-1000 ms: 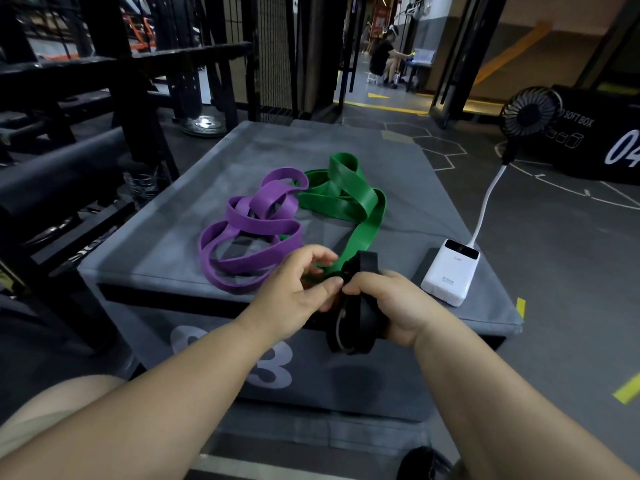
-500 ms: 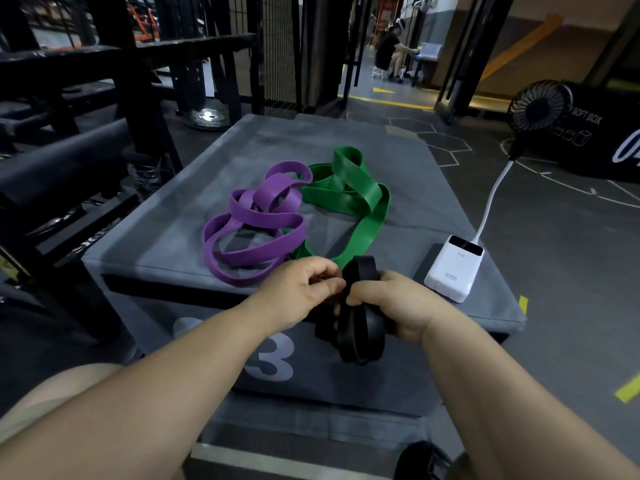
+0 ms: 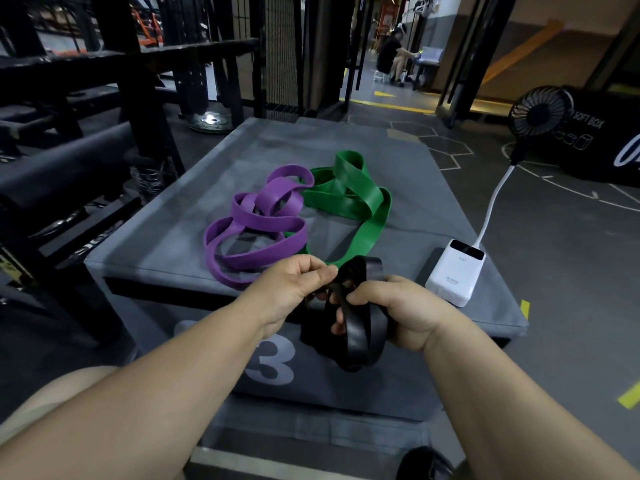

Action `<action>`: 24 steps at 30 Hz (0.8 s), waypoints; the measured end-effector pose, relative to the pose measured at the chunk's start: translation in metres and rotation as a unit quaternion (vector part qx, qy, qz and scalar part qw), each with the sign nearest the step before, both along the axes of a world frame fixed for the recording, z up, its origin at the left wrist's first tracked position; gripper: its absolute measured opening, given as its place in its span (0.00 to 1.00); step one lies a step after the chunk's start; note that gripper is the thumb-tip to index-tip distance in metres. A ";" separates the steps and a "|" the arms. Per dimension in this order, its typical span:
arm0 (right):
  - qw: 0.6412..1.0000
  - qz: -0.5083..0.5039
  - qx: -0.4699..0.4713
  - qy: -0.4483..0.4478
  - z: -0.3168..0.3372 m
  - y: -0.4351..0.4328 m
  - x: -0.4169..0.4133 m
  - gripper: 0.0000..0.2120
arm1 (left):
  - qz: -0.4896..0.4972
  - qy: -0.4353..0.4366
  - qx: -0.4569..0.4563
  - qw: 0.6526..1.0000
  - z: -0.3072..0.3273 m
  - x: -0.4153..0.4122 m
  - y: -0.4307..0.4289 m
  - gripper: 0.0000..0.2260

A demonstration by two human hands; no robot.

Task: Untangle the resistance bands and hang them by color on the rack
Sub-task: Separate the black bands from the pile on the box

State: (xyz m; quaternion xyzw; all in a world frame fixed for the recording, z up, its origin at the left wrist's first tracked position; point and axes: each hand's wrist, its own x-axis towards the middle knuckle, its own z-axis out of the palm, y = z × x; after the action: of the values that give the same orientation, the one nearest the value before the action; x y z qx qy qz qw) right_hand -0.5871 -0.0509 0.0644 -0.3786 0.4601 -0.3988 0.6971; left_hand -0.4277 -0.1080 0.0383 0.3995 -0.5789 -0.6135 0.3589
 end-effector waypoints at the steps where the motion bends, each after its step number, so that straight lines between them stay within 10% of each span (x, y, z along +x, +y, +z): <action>1: 1.000 0.001 0.000 -0.004 0.000 0.000 0.001 0.12 | 0.009 -0.015 -0.012 1.000 -0.002 0.000 -0.001 0.07; 8: 0.995 -0.096 -0.001 0.013 -0.006 -0.004 0.007 0.09 | 0.146 -0.186 -0.202 0.951 -0.011 -0.002 -0.001 0.08; 15: 0.987 -0.155 -0.009 0.035 -0.005 -0.010 0.009 0.06 | -0.048 -0.115 -0.098 0.987 -0.014 -0.004 0.009 0.11; 24: 0.971 -0.122 -0.083 0.189 -0.005 -0.007 0.017 0.03 | 0.052 -0.175 -0.133 0.974 -0.018 -0.005 0.006 0.07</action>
State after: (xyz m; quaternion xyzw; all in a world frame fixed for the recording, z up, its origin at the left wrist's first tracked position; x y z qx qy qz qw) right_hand -0.5701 -0.0580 0.0592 -0.4446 0.5916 -0.4387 0.5098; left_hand -0.4331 -0.1022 0.0202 0.4788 -0.6876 -0.4318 0.3339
